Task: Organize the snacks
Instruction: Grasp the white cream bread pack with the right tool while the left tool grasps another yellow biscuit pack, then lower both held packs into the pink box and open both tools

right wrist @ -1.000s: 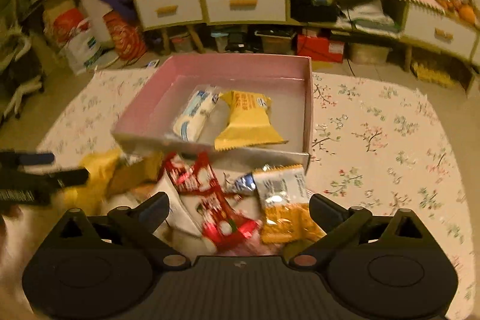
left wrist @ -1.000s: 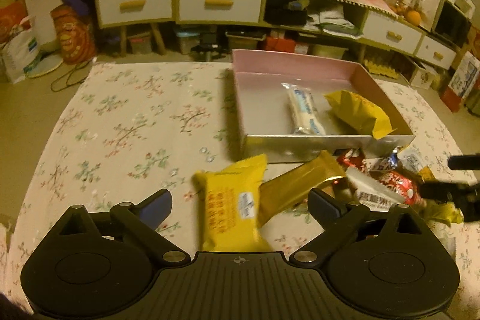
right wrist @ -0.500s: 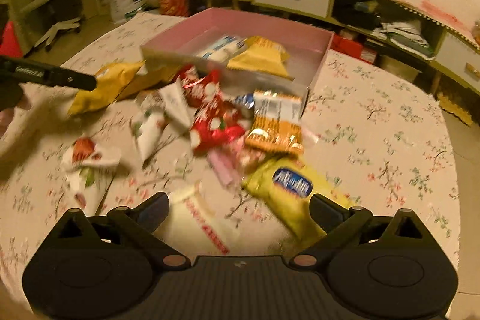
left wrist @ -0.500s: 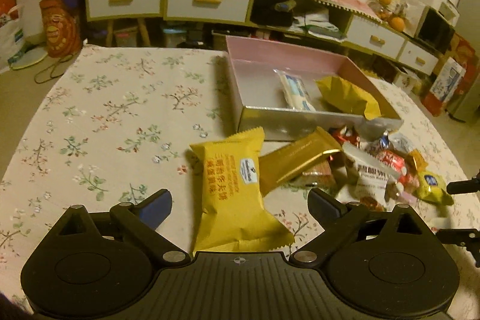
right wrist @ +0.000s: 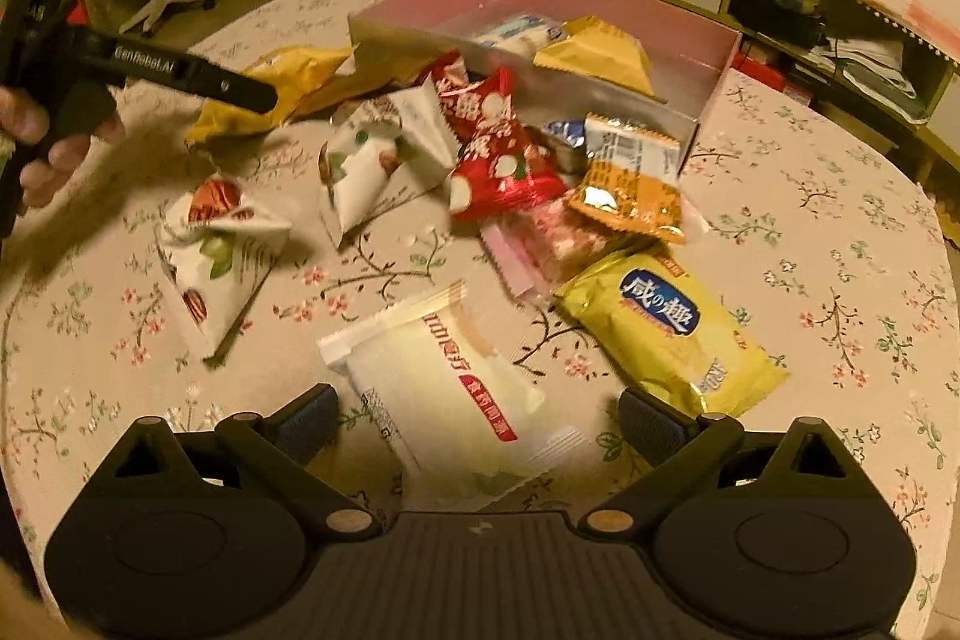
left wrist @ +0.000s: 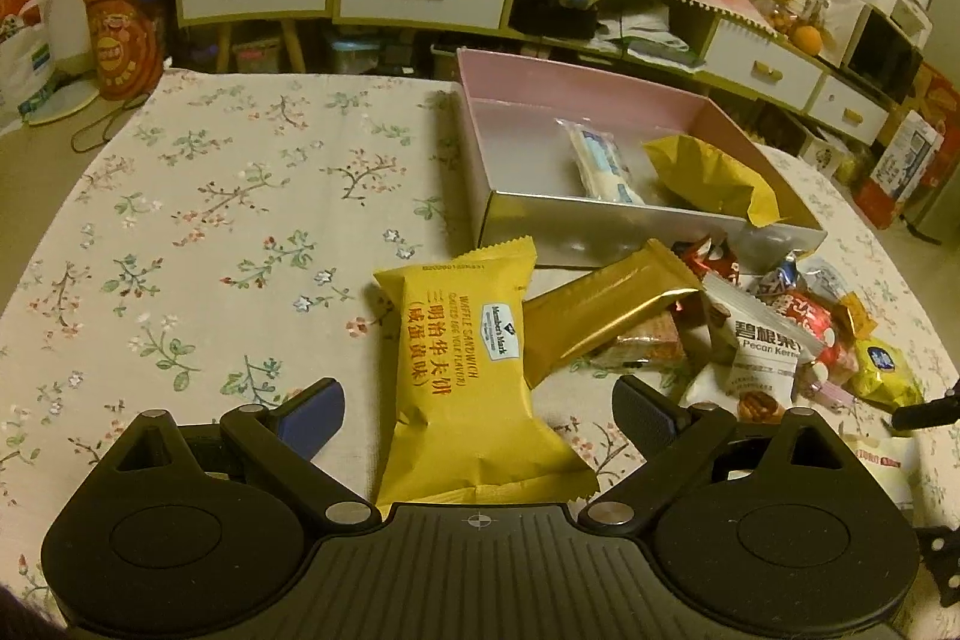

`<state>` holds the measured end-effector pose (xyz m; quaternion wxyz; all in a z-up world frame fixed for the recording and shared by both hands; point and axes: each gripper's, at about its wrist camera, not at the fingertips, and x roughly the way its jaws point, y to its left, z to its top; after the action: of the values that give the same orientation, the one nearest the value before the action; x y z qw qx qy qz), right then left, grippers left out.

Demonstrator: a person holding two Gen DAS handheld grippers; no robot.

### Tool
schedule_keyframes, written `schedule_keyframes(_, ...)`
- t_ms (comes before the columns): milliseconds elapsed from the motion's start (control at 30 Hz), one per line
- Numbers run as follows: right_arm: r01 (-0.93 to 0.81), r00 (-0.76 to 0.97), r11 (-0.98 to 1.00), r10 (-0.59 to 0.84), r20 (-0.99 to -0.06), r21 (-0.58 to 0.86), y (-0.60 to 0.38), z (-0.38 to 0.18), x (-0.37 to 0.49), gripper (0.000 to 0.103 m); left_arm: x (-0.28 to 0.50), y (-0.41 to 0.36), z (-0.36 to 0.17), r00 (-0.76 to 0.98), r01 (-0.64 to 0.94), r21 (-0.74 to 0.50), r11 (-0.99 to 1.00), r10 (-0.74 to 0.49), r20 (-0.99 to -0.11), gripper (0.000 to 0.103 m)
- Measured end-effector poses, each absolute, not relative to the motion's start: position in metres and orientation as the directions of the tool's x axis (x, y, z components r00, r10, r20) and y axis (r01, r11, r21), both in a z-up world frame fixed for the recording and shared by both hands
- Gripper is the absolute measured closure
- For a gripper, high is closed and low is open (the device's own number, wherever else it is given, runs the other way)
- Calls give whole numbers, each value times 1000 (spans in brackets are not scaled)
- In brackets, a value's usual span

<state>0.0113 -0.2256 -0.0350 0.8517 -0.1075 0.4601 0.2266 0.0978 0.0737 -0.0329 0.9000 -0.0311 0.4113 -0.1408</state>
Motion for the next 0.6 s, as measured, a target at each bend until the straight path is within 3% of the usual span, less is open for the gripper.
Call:
schedule_keyframes(233, -508, 478, 862, 284, -831, 2, -220, -36, 9, 41, 100, 74, -34, 616, 234, -185, 955, -292, -732, 12)
schedule_keyframes(433, -519, 479, 855, 296, -826, 5, -217, -35, 9, 53, 101, 72, -34, 607, 237, -187, 953, -295, -738, 28)
schedule_keyframes(600, -527, 485, 850, 305, -820, 5, -215, -33, 8, 68, 103, 73, -36, 600, 217, -181, 959, -277, -750, 51)
